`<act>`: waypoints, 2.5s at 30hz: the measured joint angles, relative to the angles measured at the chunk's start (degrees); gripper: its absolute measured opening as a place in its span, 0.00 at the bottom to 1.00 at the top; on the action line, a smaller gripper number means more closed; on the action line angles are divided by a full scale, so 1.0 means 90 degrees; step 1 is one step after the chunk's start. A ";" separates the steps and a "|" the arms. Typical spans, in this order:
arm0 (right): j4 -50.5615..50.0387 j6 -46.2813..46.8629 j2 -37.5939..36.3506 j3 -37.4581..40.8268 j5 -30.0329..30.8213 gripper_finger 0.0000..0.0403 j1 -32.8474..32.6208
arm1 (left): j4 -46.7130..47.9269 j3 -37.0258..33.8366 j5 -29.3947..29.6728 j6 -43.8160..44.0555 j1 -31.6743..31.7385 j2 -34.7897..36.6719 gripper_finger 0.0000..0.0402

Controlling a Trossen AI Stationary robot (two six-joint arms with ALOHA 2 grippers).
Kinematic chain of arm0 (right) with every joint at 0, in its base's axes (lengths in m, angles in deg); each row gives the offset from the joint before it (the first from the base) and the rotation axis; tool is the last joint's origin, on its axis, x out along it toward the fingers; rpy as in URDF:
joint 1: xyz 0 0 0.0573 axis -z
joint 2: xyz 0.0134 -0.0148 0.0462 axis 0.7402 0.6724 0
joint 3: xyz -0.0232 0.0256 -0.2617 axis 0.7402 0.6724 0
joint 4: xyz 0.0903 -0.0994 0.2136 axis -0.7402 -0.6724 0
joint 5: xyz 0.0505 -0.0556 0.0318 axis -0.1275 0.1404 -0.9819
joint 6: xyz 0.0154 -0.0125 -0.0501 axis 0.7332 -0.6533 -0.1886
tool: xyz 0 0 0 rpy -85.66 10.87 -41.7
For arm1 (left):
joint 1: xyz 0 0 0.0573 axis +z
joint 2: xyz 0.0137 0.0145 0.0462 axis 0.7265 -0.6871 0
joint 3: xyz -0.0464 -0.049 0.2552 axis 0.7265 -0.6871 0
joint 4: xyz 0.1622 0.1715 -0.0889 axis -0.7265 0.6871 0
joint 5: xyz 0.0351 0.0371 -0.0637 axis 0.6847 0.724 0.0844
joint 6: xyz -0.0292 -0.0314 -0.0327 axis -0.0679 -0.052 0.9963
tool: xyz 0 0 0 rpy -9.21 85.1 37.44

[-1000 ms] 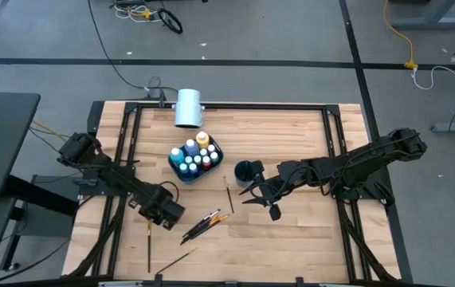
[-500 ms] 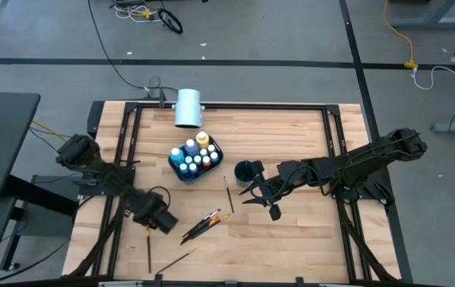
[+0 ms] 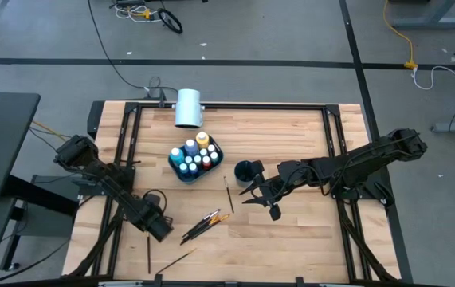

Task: Pick & Place Paint Supplies
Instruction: Put the gold paint brush into the blue cup

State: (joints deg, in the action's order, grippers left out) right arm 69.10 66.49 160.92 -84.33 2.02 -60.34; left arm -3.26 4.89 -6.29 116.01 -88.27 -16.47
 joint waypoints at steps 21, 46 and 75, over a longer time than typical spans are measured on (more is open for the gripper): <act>0.0113 -0.0352 0.0000 0.0002 0.0000 0.32 0.0004 | -0.0183 0.1452 0.3960 -0.2919 0.0050 -0.0012 0.03; -0.3471 0.0277 -0.1459 0.0153 0.0491 0.32 0.0006 | -0.4979 0.3032 0.7918 -1.1323 0.2289 -0.0029 0.01; -0.3470 0.0204 -0.1480 0.0600 0.0508 0.32 0.0006 | -0.9128 0.1007 0.4520 -1.1958 0.4053 -0.0039 0.02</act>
State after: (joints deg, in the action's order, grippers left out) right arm 37.87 68.32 147.59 -78.93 6.59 -60.28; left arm -85.41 13.96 34.38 8.39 -51.79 -16.82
